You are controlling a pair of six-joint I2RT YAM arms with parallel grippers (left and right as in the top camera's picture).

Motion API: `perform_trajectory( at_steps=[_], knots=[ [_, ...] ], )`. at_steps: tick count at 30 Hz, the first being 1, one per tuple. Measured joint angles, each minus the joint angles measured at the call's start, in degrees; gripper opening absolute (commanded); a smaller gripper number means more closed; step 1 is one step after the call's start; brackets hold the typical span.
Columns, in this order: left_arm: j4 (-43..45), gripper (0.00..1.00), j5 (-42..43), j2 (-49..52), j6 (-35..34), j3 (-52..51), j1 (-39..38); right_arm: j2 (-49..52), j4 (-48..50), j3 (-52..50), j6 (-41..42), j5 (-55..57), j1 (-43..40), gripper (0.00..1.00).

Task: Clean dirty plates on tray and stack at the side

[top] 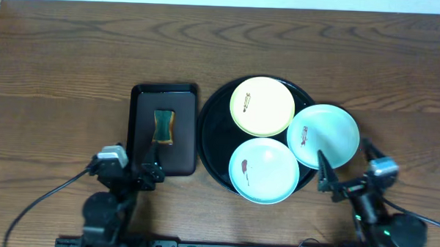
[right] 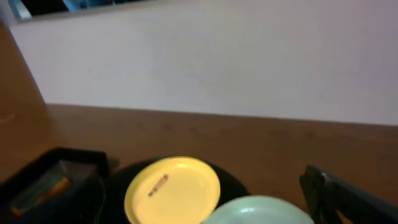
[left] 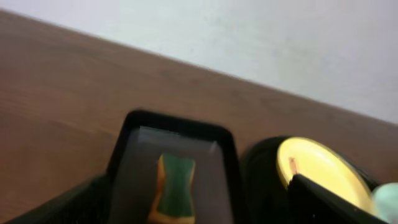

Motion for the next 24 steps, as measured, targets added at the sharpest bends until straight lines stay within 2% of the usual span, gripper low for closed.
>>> perform_trajectory(
  at_steps=[3, 5, 6, 7, 11, 14, 17, 18, 19, 22, 24],
  knots=[
    [-5.31, 0.91, 0.00, 5.42, 0.00, 10.93, 0.00, 8.31, -8.37, 12.35, -0.83, 0.44, 0.00, 0.99],
    [-11.26, 0.91, 0.00, 12.55, 0.00, 20.57, 0.00, 16.57, -14.71, 21.49, -1.75, 0.87, 0.00, 0.99],
    [-18.58, 0.91, 0.02, 16.98, 0.00, 26.01, 0.00, 20.44, -20.26, 25.86, -2.16, 0.90, 0.00, 0.99],
    [-23.96, 0.98, 0.09, 21.53, 0.02, 31.10, 0.02, 25.09, -25.22, 30.71, -2.82, 1.01, 0.00, 0.99],
    [-44.26, 0.98, 0.20, 41.97, 0.35, 51.89, 0.04, 45.57, -45.53, 50.88, -6.32, 1.14, 0.00, 0.99],
    [-57.16, 0.98, 0.39, 56.41, 0.46, 66.01, 0.04, 58.47, -53.27, 61.66, -7.74, 1.25, 0.00, 0.99],
    [-61.70, 0.98, 0.50, 67.41, 0.46, 74.44, 0.04, 69.05, -54.99, 68.17, -7.76, -0.20, 0.00, 0.99],
    [-61.94, 0.99, 0.63, 71.12, 0.46, 76.19, 0.04, 72.35, -54.99, 69.20, -7.58, -1.42, 0.00, 0.96],
    [-61.90, 0.93, 0.66, 73.66, 0.44, 76.78, 0.04, 74.40, -54.66, 69.51, -7.41, -2.34, 0.00, 0.89],
    [-62.45, 0.93, 0.87, 81.02, 0.55, 76.96, 0.04, 81.48, -54.36, 69.68, -4.94, -4.61, 0.00, 0.74],
    [-62.66, 0.93, 0.90, 84.63, 0.66, 76.96, 0.04, 84.85, -54.23, 69.66, -3.91, -4.59, 0.20, 0.69]
  ],
)
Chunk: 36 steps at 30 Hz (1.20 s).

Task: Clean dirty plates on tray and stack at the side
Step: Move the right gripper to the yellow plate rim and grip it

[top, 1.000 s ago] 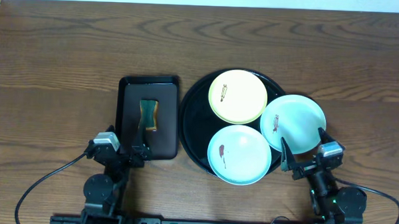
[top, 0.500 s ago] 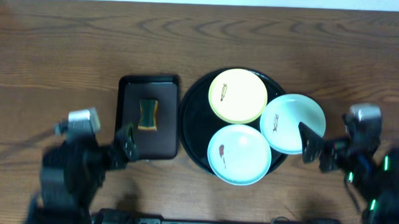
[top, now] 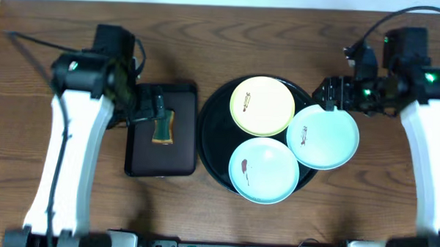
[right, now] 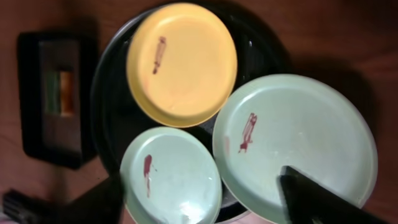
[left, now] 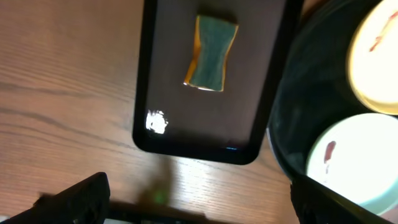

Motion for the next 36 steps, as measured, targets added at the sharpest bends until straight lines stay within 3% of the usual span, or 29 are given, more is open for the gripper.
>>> perform_trajectory(
  at_steps=[7, 10, 13, 21, 23, 36],
  knots=[
    [2.56, 0.88, -0.09, 7.19, 0.02, 0.00, 0.00, 10.67, 3.30, -0.04, 1.75, 6.36, 4.94, 0.45],
    [3.21, 0.88, -0.04, 7.98, 0.24, 0.00, 0.00, 14.84, 6.60, -0.04, 2.03, 8.98, 7.58, 0.45],
    [4.20, 0.88, -0.09, 8.00, 0.24, 0.00, 0.00, 19.50, 10.80, -0.04, 2.21, 12.63, 9.84, 0.33],
    [5.29, 0.88, -0.09, 8.00, 0.24, -1.73, 0.00, 26.56, 16.31, -0.04, 2.99, 17.92, 10.75, 0.30],
    [6.08, 0.88, -0.07, 8.00, 0.24, -2.95, 0.00, 27.61, 17.53, -0.04, 3.02, 18.25, 10.75, 0.18],
    [7.30, 0.88, -0.07, 8.00, 0.24, -3.82, 0.00, 29.46, 18.49, -0.07, 3.76, 18.08, 10.78, 0.24]
  ],
)
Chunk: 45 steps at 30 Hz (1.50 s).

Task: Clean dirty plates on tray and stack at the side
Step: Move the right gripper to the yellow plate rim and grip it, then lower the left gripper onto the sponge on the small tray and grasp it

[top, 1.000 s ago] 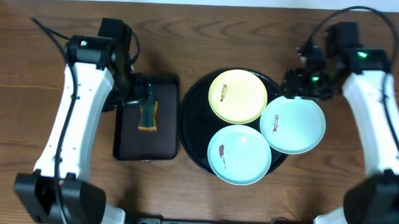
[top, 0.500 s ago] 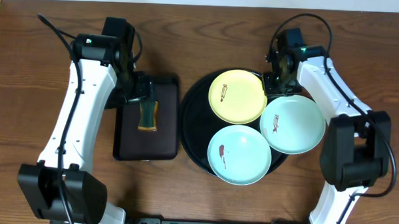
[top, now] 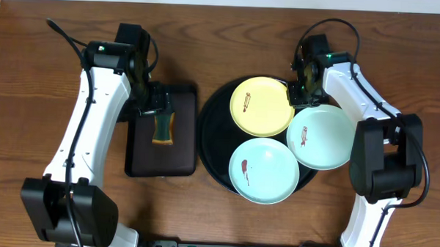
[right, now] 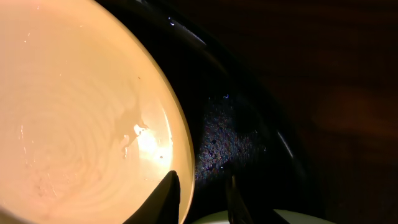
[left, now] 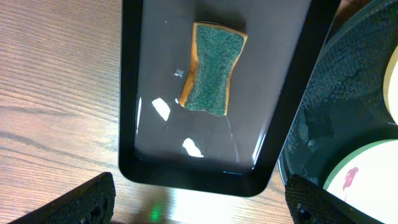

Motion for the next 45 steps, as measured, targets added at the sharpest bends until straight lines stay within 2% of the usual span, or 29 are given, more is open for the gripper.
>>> perform_trajectory(
  at_steps=[17, 19, 20, 21, 25, 31, 33, 37, 39, 41, 45],
  knots=[
    [0.04, 0.88, 0.00, 0.00, 0.00, 0.00, 0.00, 0.00, 2.54, -2.27, 0.48, -0.02, 1.18, 0.17],
    [0.04, 0.88, 0.00, 0.00, 0.00, 0.00, 0.00, 0.00, 3.10, -3.43, 0.52, -0.02, 1.18, 0.13],
    [0.04, 0.87, 0.00, 0.00, 0.00, 0.00, 0.00, 0.00, 3.17, -3.82, 0.63, 0.00, 1.18, 0.06],
    [0.07, 0.84, -0.02, 0.00, 0.00, 0.00, 0.00, 0.00, 3.26, -4.13, 0.70, -0.02, 1.18, 0.05],
    [0.66, 0.81, 0.00, 0.00, 0.04, -0.02, 0.00, 0.00, 3.87, -4.24, 1.16, -0.17, 1.18, 0.04],
    [3.93, 0.80, 0.00, 0.00, 0.17, -2.60, 0.00, 0.00, 4.81, -4.24, 1.16, -0.20, 1.18, 0.06],
    [5.07, 0.75, -0.02, 0.00, 0.17, -4.00, 0.00, 0.00, 5.11, -4.24, 1.16, -0.17, 1.18, 0.01],
    [7.98, 0.63, -0.02, 0.00, 0.31, -6.08, 0.00, 0.00, 5.46, -4.24, 1.46, -0.26, 1.18, 0.01],
    [10.49, 0.63, -0.02, 0.00, 0.09, -7.52, 0.00, 0.00, 5.46, -4.24, 1.53, -0.35, 1.18, 0.01],
    [12.92, 0.70, -0.04, 0.00, -0.31, -9.42, 0.00, 0.00, 5.49, -4.24, 1.57, -0.39, 1.18, 0.01],
    [18.69, 0.70, -0.02, 0.00, -1.14, -15.06, 0.00, 0.00, 5.51, -4.24, 1.60, -0.42, 1.18, 0.01]
  ],
)
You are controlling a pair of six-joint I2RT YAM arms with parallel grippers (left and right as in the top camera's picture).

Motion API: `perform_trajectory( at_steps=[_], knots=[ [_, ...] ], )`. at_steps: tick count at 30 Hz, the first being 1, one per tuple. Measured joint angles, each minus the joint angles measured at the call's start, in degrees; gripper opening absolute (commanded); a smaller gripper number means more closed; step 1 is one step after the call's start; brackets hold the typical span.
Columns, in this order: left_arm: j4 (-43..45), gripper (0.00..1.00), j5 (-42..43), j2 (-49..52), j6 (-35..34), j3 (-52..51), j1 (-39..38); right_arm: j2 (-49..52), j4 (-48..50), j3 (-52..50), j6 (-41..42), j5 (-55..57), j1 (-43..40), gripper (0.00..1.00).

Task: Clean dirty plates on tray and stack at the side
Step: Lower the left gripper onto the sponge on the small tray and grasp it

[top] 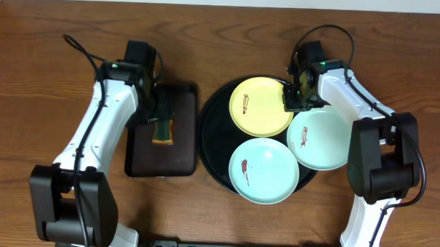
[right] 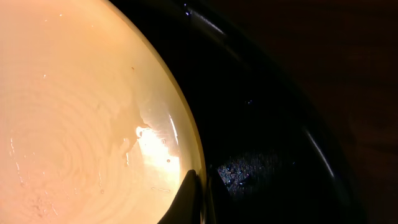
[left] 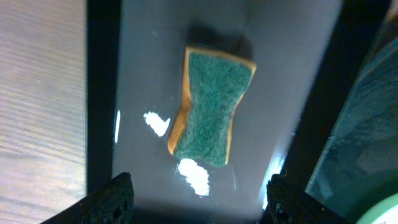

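Note:
Three dirty plates lie on the round black tray (top: pixel 211 130): a yellow plate (top: pixel 261 105) at the back, a pale green plate (top: pixel 264 170) in front, and a larger pale green plate (top: pixel 321 136) overhanging at the right. Each has a reddish smear. My right gripper (top: pixel 293 97) is shut on the yellow plate's (right: pixel 81 112) right rim, one finger inside and one outside (right: pixel 200 190). A green and yellow sponge (left: pixel 211 115) lies in the black rectangular tray (top: pixel 141 161). My left gripper (left: pixel 202 202) hangs open low over the sponge (top: pixel 162 126).
The rectangular tray stands just left of the round tray, almost touching it. The brown wooden table (top: pixel 54 44) stretches out to the left, right and behind. Both arm bases sit at the table's front edge.
My right gripper's jaws, which stood apart astride the yellow plate's rim, have shut on it. The left gripper has come lower and closer to the sponge, still open.
Both arms first sat folded at the front edge. Then the left was over the sponge tray and the right high over the plates. Then the left hung open above the sponge, with the right astride the yellow plate's rim, which it now grips.

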Motion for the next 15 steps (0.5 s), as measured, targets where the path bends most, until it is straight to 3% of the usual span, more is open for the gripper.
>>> perform_trajectory(
  at_steps=[13, 15],
  knots=[
    [14.23, 0.69, 0.81, 1.75, -0.20, -9.22, -0.02, 0.00, 0.00, 0.00, 0.00, -0.04, 0.00, 0.01],
    [15.34, 0.65, 0.90, 2.67, -0.20, -10.10, -0.15, 0.00, 0.00, 0.00, 0.00, -0.04, 0.00, 0.01]
  ],
)
